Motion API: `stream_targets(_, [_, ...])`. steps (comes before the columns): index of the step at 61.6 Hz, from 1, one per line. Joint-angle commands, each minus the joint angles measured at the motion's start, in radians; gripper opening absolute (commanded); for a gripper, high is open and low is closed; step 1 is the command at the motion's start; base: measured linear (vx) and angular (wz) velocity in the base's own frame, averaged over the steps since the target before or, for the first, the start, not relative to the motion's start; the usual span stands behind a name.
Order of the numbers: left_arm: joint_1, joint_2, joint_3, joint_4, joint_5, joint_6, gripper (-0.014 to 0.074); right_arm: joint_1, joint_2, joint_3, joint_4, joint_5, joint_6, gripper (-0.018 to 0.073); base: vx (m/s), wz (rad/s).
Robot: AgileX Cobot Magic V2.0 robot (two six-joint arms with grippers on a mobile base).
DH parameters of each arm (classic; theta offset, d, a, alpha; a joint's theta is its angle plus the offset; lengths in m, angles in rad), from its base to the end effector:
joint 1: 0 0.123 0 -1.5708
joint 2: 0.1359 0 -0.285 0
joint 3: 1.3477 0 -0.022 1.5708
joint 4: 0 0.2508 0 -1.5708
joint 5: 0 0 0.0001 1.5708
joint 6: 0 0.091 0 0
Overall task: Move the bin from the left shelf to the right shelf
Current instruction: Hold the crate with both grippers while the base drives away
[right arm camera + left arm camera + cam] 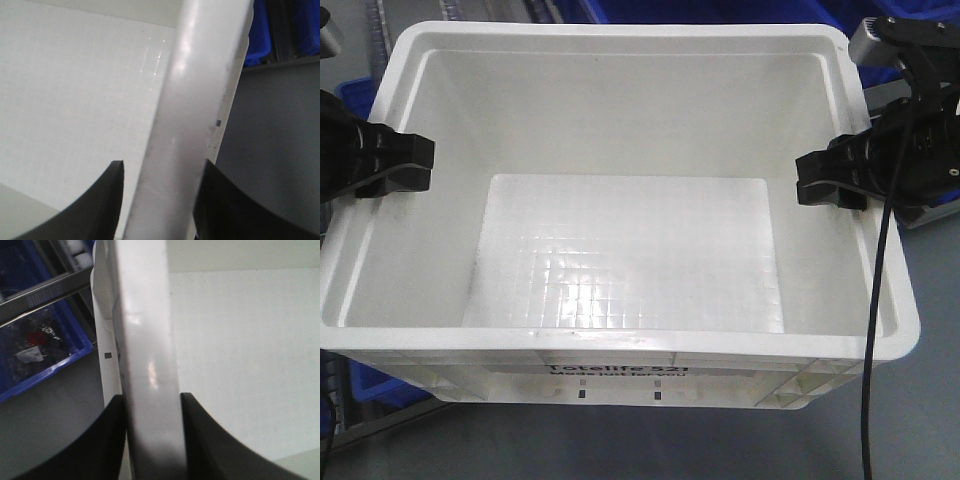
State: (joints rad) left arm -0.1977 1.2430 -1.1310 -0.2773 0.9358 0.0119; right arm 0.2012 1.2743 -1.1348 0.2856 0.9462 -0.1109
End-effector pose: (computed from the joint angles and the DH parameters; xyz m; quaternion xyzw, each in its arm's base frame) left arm 0.2403 -0.0686 0.3467 0.0543 0.9442 -0.1578 0.2841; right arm 0.2461 0.0714 0.3396 -0.1009 0.9454 0.1467 0.2730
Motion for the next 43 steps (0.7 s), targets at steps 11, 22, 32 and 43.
stream_targets(11, [-0.005, -0.044, -0.035, -0.045, -0.087, 0.046, -0.0008, -0.005, -0.034, -0.033, -0.009, -0.069, -0.016, -0.0004, 0.03, -0.66])
stream_targets(22, [-0.005, -0.044, -0.035, -0.045, -0.087, 0.046, -0.0008, -0.005, -0.034, -0.033, -0.009, -0.068, -0.016, -0.0004, 0.06, -0.65])
stream_targets(32, [-0.005, -0.044, -0.035, -0.045, -0.087, 0.046, -0.0008, -0.005, -0.034, -0.033, -0.009, -0.066, -0.016, -0.0004, 0.11, -0.54])
stream_targets(43, [-0.005, -0.044, -0.035, -0.045, -0.087, 0.046, -0.0008, -0.005, -0.034, -0.033, -0.009, -0.066, -0.016, -0.0004, 0.13, -0.49])
